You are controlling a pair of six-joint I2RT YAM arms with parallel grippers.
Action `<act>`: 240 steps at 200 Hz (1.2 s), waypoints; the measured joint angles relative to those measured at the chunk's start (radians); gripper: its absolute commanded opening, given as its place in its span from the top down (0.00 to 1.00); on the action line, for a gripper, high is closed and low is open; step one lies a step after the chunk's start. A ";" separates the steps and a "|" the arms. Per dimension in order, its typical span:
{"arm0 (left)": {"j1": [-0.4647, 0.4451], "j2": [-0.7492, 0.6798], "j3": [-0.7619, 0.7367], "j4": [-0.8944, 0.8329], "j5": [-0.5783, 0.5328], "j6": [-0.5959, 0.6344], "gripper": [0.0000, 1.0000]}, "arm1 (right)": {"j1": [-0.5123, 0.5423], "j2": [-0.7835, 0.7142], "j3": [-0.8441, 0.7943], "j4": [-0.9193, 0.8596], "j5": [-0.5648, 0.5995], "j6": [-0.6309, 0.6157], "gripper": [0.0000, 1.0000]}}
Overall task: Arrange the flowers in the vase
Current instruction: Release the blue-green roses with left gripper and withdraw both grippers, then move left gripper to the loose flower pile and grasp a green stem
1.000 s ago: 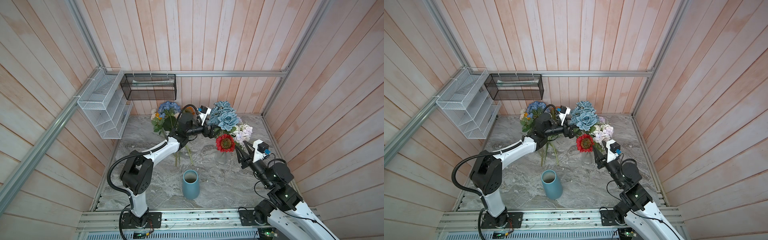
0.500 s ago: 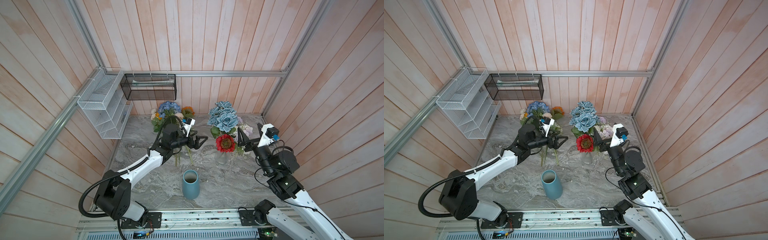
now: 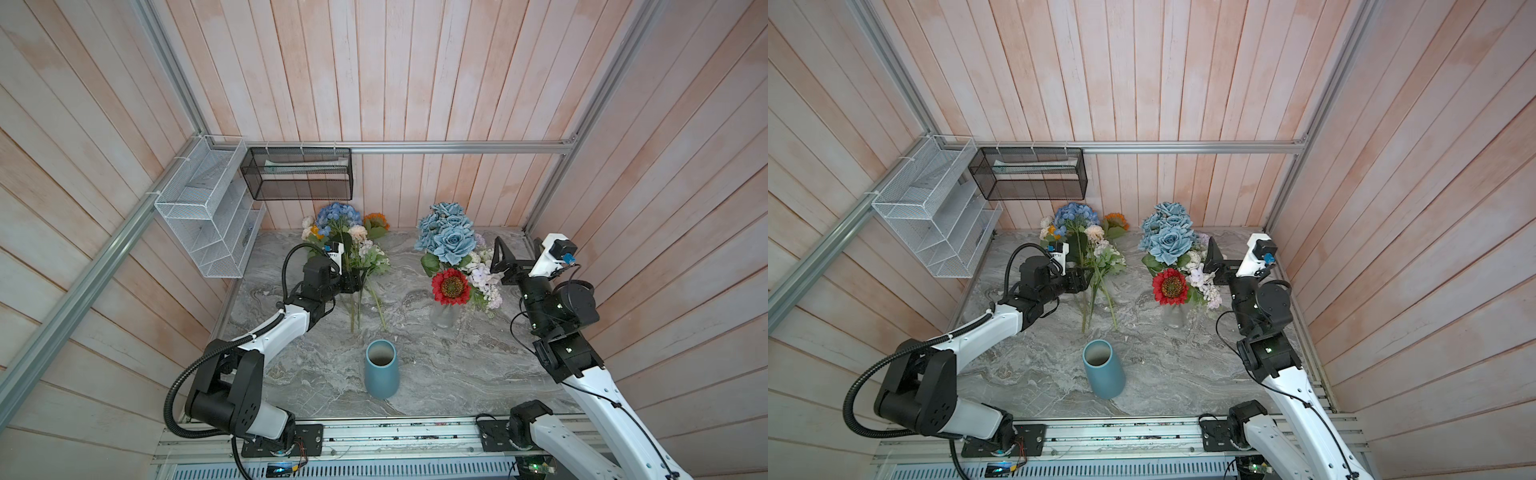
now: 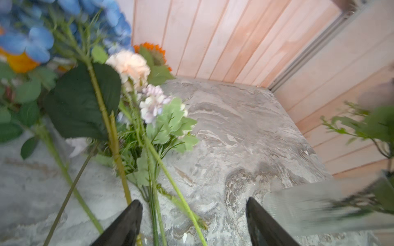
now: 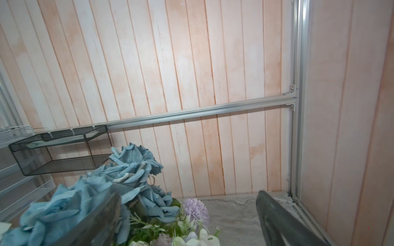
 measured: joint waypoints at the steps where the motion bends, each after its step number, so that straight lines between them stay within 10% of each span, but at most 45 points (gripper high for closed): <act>1: 0.000 0.002 0.000 0.000 -0.002 0.000 0.29 | -0.004 0.000 -0.002 0.000 -0.001 0.003 0.02; 130: 0.000 0.335 0.177 -0.150 -0.205 0.023 0.48 | -0.160 0.015 -0.143 -0.007 -0.039 0.166 0.02; 240: 0.103 0.350 0.176 -0.241 -0.254 0.021 0.53 | -0.161 -0.011 -0.143 -0.006 -0.059 0.177 0.02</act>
